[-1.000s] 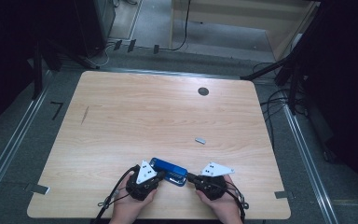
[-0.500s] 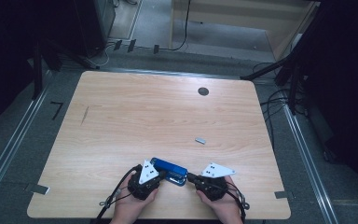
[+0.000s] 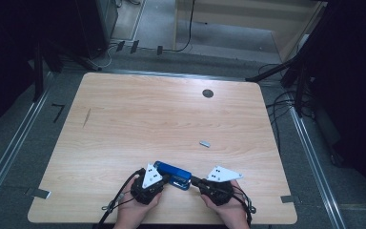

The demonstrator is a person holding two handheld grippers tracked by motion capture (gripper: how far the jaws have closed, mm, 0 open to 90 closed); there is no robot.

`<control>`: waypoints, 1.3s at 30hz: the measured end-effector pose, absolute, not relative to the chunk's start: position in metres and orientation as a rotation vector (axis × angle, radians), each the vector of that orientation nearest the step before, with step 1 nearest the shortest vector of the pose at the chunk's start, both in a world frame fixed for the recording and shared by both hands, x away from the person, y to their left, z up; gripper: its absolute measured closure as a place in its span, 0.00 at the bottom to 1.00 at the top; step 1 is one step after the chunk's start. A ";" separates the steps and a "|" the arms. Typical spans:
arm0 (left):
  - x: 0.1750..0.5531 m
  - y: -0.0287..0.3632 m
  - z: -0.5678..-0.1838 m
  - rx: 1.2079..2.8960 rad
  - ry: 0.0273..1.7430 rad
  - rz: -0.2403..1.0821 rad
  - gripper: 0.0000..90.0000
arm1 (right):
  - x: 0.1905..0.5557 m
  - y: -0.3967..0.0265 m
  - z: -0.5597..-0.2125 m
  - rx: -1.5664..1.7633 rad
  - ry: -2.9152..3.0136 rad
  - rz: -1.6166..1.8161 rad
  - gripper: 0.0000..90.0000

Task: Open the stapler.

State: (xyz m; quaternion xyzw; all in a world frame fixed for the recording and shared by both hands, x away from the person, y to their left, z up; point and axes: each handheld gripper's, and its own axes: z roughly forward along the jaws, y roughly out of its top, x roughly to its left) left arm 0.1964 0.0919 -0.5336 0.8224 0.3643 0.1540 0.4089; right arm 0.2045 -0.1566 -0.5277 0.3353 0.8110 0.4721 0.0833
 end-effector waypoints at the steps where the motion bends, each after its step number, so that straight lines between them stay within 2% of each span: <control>1: 0.196 0.092 -0.534 2.071 0.918 0.390 1.00 | 0.204 -0.156 -0.527 0.992 2.418 1.405 1.00; 39: 0.193 0.088 -0.534 2.090 0.896 0.450 1.00 | 0.211 -0.133 -0.488 0.874 2.248 1.607 1.00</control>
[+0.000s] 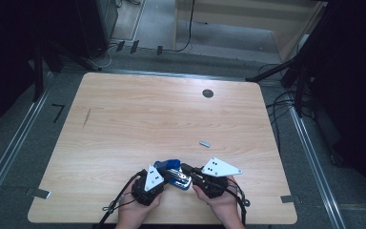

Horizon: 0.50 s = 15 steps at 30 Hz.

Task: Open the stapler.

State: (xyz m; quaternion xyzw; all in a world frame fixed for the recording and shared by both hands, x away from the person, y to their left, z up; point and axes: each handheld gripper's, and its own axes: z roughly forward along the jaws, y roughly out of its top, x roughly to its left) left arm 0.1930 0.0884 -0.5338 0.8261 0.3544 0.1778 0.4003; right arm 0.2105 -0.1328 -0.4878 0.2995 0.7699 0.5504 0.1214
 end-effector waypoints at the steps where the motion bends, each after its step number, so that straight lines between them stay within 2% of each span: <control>1: 0.193 0.088 -0.534 2.086 0.897 0.448 1.00 | 0.211 -0.132 -0.487 0.872 2.245 1.609 1.00; 15: 0.192 0.087 -0.534 2.089 0.899 0.462 1.00 | 0.221 -0.117 -0.477 0.820 2.242 1.622 1.00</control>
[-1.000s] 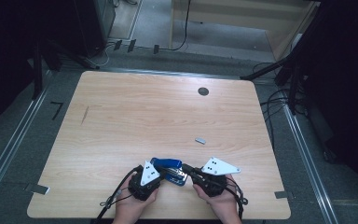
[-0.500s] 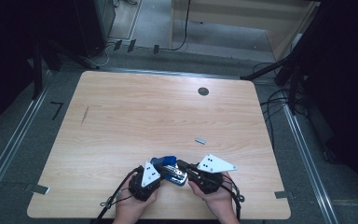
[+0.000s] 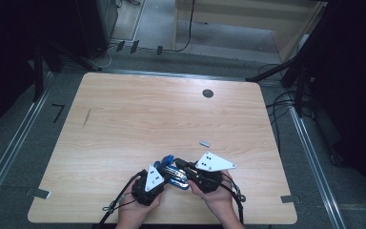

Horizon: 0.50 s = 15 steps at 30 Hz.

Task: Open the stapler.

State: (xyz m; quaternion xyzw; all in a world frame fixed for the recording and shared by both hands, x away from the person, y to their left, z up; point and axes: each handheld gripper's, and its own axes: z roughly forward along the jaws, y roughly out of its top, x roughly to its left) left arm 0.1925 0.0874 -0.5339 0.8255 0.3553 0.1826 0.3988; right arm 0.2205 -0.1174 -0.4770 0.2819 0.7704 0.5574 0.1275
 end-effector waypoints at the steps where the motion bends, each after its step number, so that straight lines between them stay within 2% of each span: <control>1: 0.192 0.087 -0.534 2.090 0.899 0.462 1.00 | 0.221 -0.116 -0.476 0.816 2.243 1.625 1.00; 15: 0.192 0.087 -0.534 2.093 0.892 0.475 1.00 | 0.232 -0.091 -0.466 0.765 2.261 1.622 1.00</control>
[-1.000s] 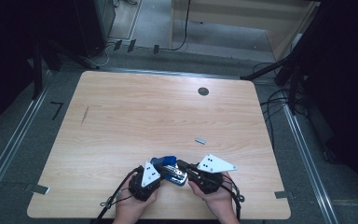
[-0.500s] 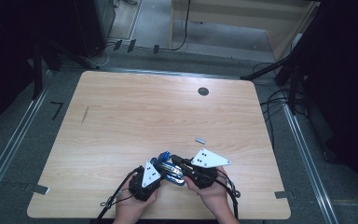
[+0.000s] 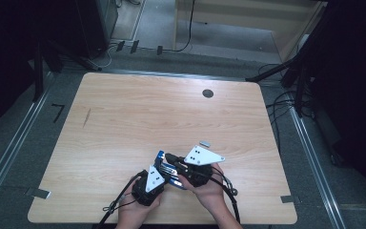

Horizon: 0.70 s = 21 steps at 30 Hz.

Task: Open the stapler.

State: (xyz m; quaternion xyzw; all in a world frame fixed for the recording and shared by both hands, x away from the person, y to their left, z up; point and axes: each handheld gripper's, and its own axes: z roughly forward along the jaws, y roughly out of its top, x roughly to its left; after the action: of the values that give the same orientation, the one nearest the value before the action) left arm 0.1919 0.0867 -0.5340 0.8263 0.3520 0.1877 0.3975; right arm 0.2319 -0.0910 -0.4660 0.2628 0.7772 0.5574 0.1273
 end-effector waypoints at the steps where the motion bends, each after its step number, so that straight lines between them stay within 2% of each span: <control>1: 0.192 0.087 -0.534 2.092 0.891 0.475 1.00 | 0.233 -0.089 -0.466 0.764 2.264 1.624 1.00; 21: 0.191 0.086 -0.534 2.093 0.887 0.488 1.00 | 0.250 -0.068 -0.463 0.725 2.319 1.650 1.00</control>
State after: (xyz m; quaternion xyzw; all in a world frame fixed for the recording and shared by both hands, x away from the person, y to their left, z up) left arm 0.1915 0.0859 -0.5342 0.8262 0.3501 0.1928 0.3970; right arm 0.2501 -0.0681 -0.4632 0.2457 0.7854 0.5589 0.1020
